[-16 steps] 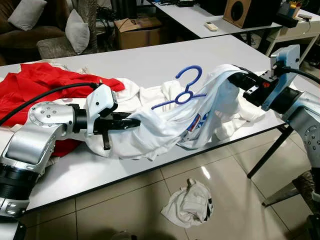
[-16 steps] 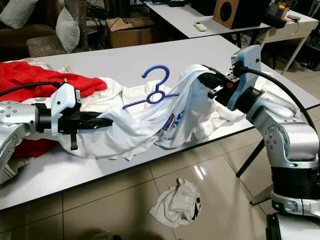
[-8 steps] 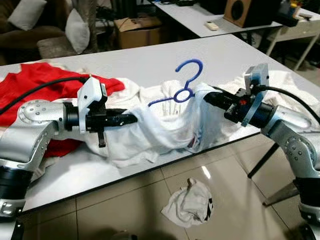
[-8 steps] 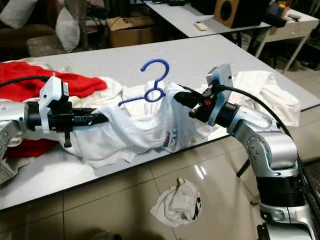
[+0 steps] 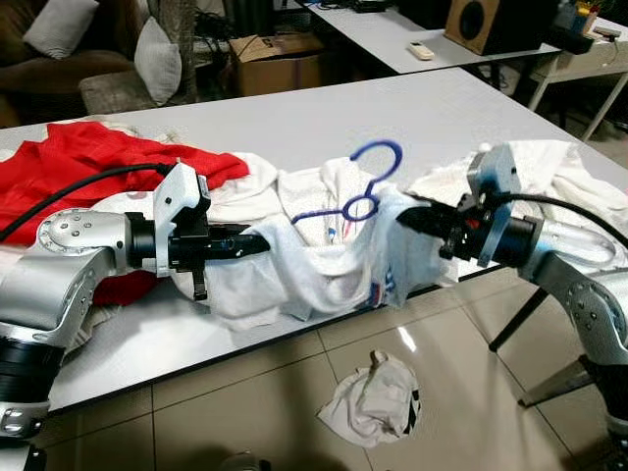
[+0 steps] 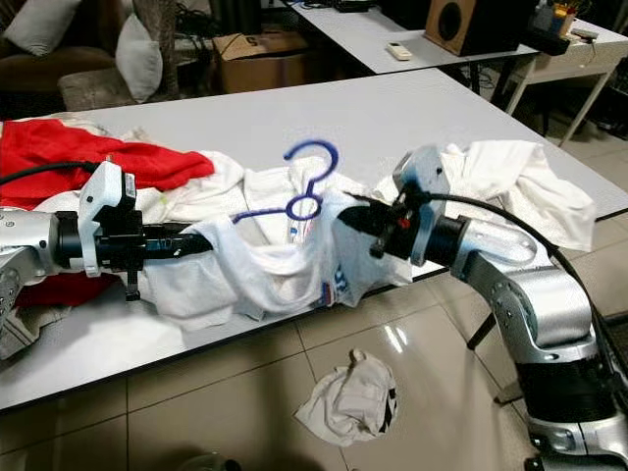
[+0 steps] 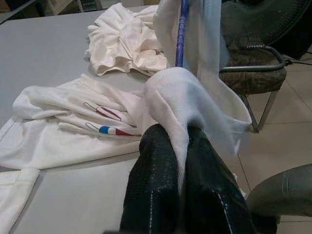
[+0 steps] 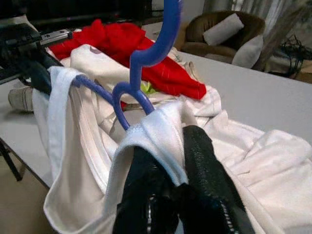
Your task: Hang hanger
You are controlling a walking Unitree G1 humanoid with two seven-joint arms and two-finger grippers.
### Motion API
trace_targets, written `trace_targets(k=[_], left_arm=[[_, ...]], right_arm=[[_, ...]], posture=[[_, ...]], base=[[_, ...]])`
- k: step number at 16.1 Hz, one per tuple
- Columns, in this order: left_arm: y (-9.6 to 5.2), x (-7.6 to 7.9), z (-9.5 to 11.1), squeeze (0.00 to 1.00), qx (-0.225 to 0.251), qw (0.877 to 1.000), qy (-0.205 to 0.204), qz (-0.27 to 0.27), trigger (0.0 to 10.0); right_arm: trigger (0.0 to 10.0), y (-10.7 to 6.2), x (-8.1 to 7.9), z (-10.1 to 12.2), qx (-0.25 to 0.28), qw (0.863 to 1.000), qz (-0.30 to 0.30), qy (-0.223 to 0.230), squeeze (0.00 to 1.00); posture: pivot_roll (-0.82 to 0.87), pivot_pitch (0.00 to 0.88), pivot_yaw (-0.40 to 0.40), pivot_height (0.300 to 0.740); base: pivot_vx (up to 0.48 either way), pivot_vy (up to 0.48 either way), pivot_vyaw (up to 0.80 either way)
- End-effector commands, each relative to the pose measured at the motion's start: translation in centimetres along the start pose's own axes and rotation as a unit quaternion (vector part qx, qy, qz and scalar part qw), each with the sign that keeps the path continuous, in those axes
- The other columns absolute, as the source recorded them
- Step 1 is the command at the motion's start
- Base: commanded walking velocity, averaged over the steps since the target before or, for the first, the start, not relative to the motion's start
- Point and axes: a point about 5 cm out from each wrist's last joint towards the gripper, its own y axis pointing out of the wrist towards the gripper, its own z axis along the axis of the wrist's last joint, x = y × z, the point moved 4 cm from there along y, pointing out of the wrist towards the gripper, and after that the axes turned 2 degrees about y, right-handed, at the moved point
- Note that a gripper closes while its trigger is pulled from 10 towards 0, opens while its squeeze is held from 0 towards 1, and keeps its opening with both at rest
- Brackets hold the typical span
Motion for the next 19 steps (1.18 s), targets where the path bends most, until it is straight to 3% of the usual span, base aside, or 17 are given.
trace_targets(k=[1,4,8,12,15,19], left_arm=[[-0.7,-0.6,1.3,0.0,0.015,1.0,0.019,0.018,0.0],[-1.8,-1.2,1.1,0.0,0.01,0.999,0.017,0.041,0.0],[-1.8,-1.2,0.8,0.0,0.009,0.999,0.015,0.04,0.0],[-1.4,-1.0,0.4,0.0,0.012,0.999,0.01,0.037,0.0],[-1.6,-0.3,0.6,0.0,0.012,1.0,0.017,0.015,0.0],[-0.7,0.9,1.7,0.0,0.018,0.999,0.034,-0.037,0.0]], right_arm=[[10.0,-0.2,0.0,-0.3,-0.013,1.0,-0.001,0.003,1.0],[10.0,-3.0,0.5,0.7,-0.026,0.999,-0.009,-0.031,1.0],[10.0,-5.5,-0.1,0.9,-0.069,0.995,0.014,-0.067,1.0],[10.0,-7.7,-0.1,2.5,-0.077,0.992,0.027,-0.092,1.0],[10.0,-7.8,0.8,4.3,-0.038,0.993,0.014,-0.115,1.0],[10.0,-6.9,1.1,4.5,-0.029,0.991,0.052,-0.119,1.0]], posture=[[-0.09,0.0,0.014,0.74],[-0.09,0.0,0.023,0.74],[-0.11,0.0,0.026,0.74],[-0.11,0.0,0.02,0.74],[-0.12,0.0,0.016,0.74],[-0.11,0.0,0.01,0.74]], base=[[0.0,0.0,0.0],[0.0,0.0,0.0],[0.0,0.0,0.0],[0.0,0.0,0.0],[0.0,0.0,0.0],[0.0,0.0,0.0]])
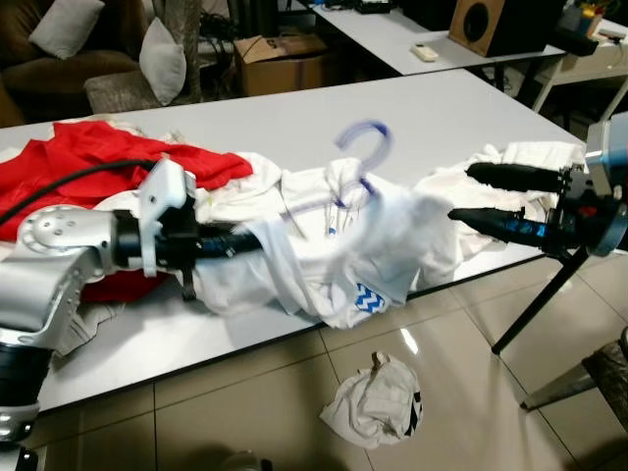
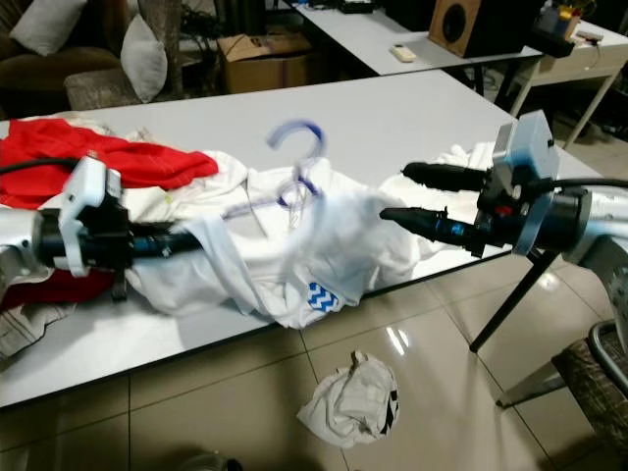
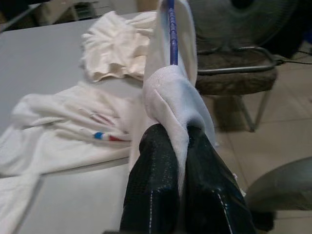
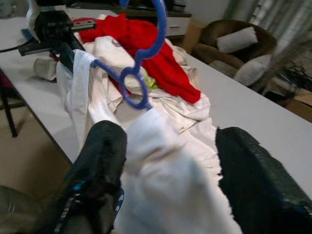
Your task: Hang hanger
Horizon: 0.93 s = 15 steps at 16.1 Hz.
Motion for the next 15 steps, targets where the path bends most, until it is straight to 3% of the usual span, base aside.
trace_targets(k=[1,2,5,8,10,11,12,13,15], left_arm=[[0.1,0.3,1.1,0.0,0.007,1.0,0.019,-0.015,0.0],[0.8,0.6,1.6,0.0,0.012,0.999,0.028,-0.026,0.0],[2.4,1.4,2.6,0.0,0.024,0.997,0.038,-0.056,0.0],[2.9,2.0,3.1,0.0,0.022,0.996,0.049,-0.076,0.0],[2.9,2.0,3.2,0.0,0.02,0.996,0.052,-0.075,0.0],[3.0,2.0,3.3,0.0,0.021,0.996,0.052,-0.074,0.0],[3.1,2.0,3.4,0.0,0.02,0.995,0.055,-0.075,0.0],[3.1,2.0,3.5,0.0,0.02,0.995,0.058,-0.076,0.0],[3.2,1.9,3.6,0.0,0.016,0.995,0.064,-0.071,0.0]], right_arm=[[10.0,0.3,-0.1,-0.1,-0.004,1.0,0.01,-0.01,1.0],[10.0,1.2,-1.2,-0.1,0.005,0.998,0.065,-0.001,0.0],[10.0,3.4,-1.9,-0.5,0.008,0.993,0.112,-0.02,0.0],[10.0,5.4,-0.2,-0.8,-0.001,0.996,0.075,-0.04,0.0],[10.0,5.3,-0.6,-0.2,0.009,0.994,0.103,-0.024,0.0],[7.6,5.2,-0.9,-0.2,0.012,0.992,0.123,-0.007,0.0],[1.6,5.2,-1.4,-0.2,0.016,0.989,0.147,0.01,0.0],[0.0,5.3,-1.9,-0.2,0.021,0.985,0.17,0.029,0.0],[0.0,5.4,-2.7,-0.4,0.019,0.978,0.204,0.05,0.0]], posture=[[-0.11,0.0,0.009,0.74],[-0.11,0.0,0.006,0.74],[-0.1,0.0,0.003,0.74],[-0.1,0.0,0.0,0.74],[-0.1,0.0,0.001,0.74],[-0.1,0.0,0.001,0.74],[-0.1,0.0,0.002,0.74],[-0.09,0.0,0.0,0.74],[-0.1,0.0,-0.002,0.74]], base=[[0.0,0.0,0.0],[0.0,0.0,0.0],[0.0,0.0,0.0],[0.0,0.0,0.0],[0.0,0.0,0.0],[0.0,0.0,0.0],[0.0,0.0,0.0],[0.0,0.0,0.0],[0.0,0.0,0.0]])
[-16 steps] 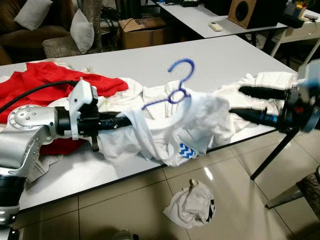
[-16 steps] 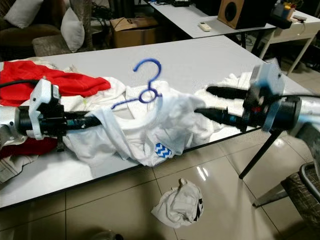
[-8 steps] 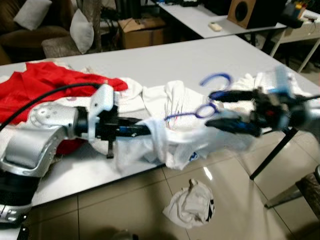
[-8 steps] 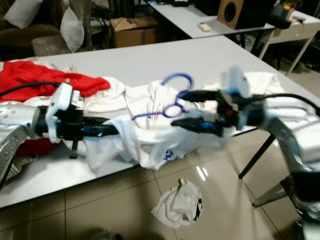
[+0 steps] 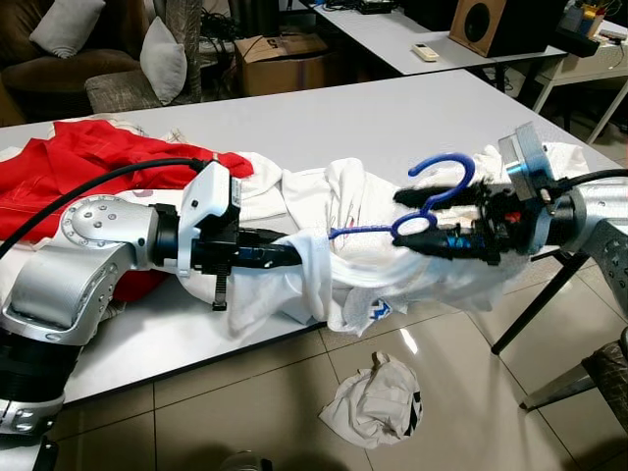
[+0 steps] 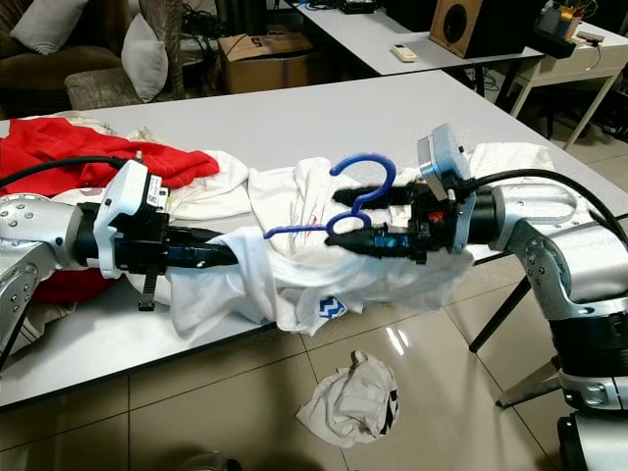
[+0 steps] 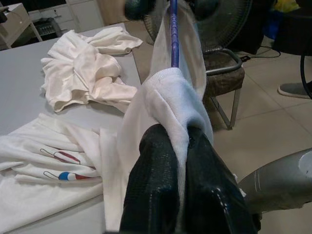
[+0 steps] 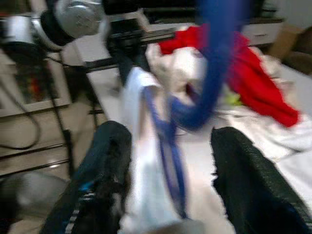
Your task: Hang hanger
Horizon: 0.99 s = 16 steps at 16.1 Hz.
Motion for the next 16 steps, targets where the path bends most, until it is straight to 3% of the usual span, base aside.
trace_targets(k=[1,14,15,16], left_arm=[[0.2,-0.2,1.2,0.0,0.003,1.0,0.026,-0.002,0.0],[0.1,-1.2,1.7,0.0,0.01,0.999,0.036,0.023,0.0],[0.1,-1.5,1.7,0.0,0.013,0.998,0.038,0.038,9.1],[0.1,-1.7,1.7,0.0,0.014,0.998,0.035,0.046,10.0]], right_arm=[[0.0,0.4,-0.4,0.5,-0.007,1.0,0.025,-0.003,0.0],[0.0,0.7,0.1,0.6,-0.022,0.999,0.028,0.015,0.0],[0.0,0.7,0.0,0.7,-0.019,0.999,0.028,0.015,0.0],[0.0,0.7,0.0,0.7,-0.018,0.999,0.026,0.016,0.0]], posture=[[-0.1,0.0,-0.002,0.74],[-0.11,0.0,-0.008,0.74],[-0.11,0.0,-0.009,0.74],[-0.1,0.0,-0.008,0.74]], base=[[0.0,0.0,0.0],[0.0,0.0,0.0],[0.0,0.0,0.0],[0.0,0.0,0.0]])
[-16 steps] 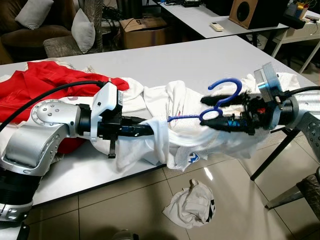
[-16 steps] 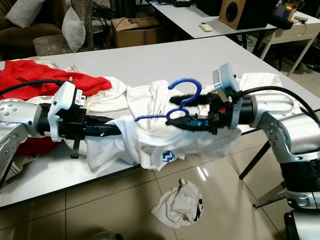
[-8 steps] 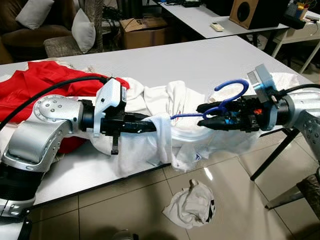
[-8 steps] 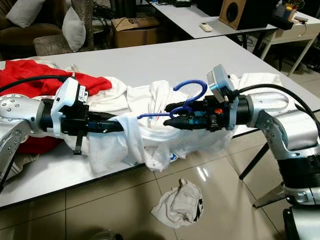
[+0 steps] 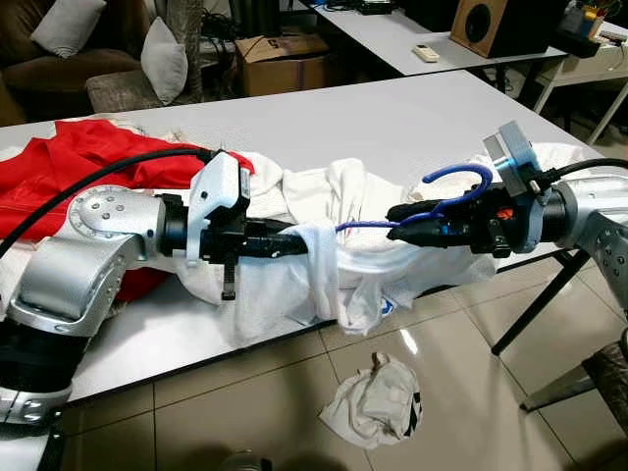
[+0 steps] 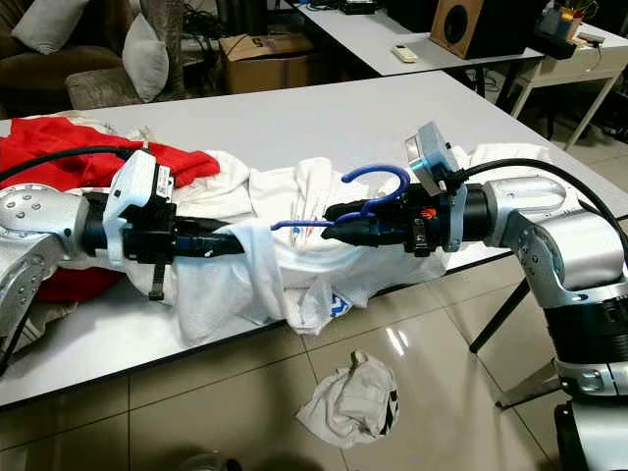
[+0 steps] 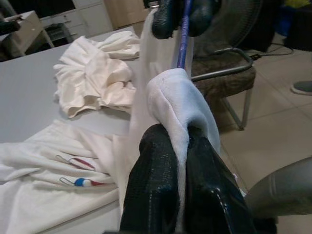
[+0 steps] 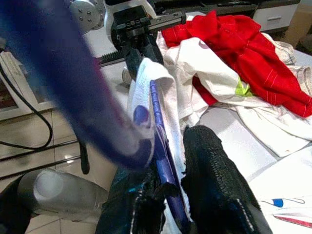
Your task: Hang hanger
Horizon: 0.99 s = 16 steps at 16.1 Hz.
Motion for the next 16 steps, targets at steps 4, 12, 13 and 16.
trace_targets(k=[4,12,13,16], left_arm=[[-1.2,-1.0,1.6,1.0,0.044,0.998,-0.005,0.033,10.0],[-3.8,0.4,2.6,1.0,0.082,0.996,-0.005,0.021,10.0],[-3.6,0.0,2.8,0.87,0.093,0.995,-0.002,0.04,10.0],[-4.7,-2.4,3.4,0.0,0.131,0.979,-0.011,0.156,10.0]], right_arm=[[0.0,0.6,0.0,0.3,0.018,1.0,-0.016,-0.018,0.0],[0.0,-0.3,1.6,0.0,0.047,0.991,-0.123,-0.021,0.0],[0.0,-0.3,1.6,0.0,0.049,0.991,-0.124,-0.021,0.0],[0.0,-0.3,1.2,0.1,0.063,0.989,-0.132,-0.018,0.0]], posture=[[-0.11,0.0,-0.011,0.74],[-0.09,0.0,-0.017,0.74],[-0.09,0.0,-0.016,0.74],[-0.09,0.0,-0.021,0.74]], base=[[0.0,0.0,0.0],[0.0,0.0,0.0],[0.0,0.0,0.0],[0.0,0.0,0.0]])
